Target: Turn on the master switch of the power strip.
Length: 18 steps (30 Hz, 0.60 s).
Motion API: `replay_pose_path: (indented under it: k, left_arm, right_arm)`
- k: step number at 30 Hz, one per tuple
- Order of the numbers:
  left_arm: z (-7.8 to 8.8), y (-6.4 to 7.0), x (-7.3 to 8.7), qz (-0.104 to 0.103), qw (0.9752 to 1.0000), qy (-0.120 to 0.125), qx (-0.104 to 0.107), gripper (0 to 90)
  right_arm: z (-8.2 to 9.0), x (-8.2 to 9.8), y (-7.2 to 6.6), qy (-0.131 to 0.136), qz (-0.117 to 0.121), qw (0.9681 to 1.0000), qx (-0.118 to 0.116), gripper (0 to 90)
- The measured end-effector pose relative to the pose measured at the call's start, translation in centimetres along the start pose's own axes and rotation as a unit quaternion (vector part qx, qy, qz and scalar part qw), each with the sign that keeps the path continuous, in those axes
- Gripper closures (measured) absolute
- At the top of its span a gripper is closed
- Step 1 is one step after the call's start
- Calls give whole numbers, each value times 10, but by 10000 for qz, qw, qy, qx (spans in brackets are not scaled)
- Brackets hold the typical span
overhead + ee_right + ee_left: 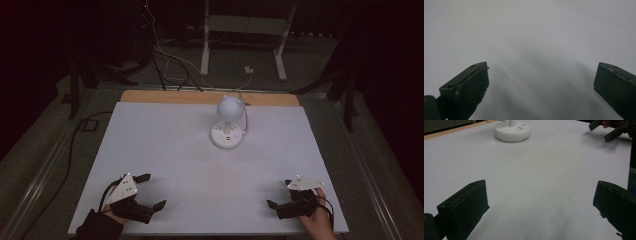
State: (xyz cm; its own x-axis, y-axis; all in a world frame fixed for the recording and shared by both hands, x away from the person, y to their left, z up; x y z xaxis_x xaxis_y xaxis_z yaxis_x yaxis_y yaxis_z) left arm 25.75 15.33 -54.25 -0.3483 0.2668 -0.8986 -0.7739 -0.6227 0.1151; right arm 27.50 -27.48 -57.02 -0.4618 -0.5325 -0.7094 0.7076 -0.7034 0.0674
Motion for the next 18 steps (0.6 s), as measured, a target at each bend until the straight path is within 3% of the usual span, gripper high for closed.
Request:
replay_pose_path:
  k: [4, 8, 11, 18]
  left_arm:
    - [0, 0, 0, 12, 10000, 1, 1, 2]
    - [-1, 0, 0, 17, 10000, -4, 17, 2]
    - [-1, 0, 0, 12, 10000, -4, 31, 2]
    - [-1, 0, 1, 24, 10000, -14, 40, 2]
  right_arm:
    - [8, 12, 3, -115, -23, 9999, 119, 0]
    - [12, 17, 9, -29, -180, 9997, 140, 0]
    - [11, 16, 15, 24, -186, 9995, 245, 0]
    - [7, 9, 12, 161, -94, 9997, 155, 0]
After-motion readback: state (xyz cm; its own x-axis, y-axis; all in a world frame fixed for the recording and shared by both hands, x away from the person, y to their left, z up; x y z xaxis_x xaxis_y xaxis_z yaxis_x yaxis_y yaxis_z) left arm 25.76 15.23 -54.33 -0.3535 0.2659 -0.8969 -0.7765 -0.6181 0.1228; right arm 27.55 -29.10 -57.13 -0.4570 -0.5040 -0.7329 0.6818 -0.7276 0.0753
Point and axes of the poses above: each handheld gripper's, and its own axes: z roughly backward along the jaws, x roughly out of its underside, y roughly to its right, the point moved 7 cm from there along -z, roughly forward along the jaws, and after that the axes turned 5 degrees about z, right-handed, at the moved point
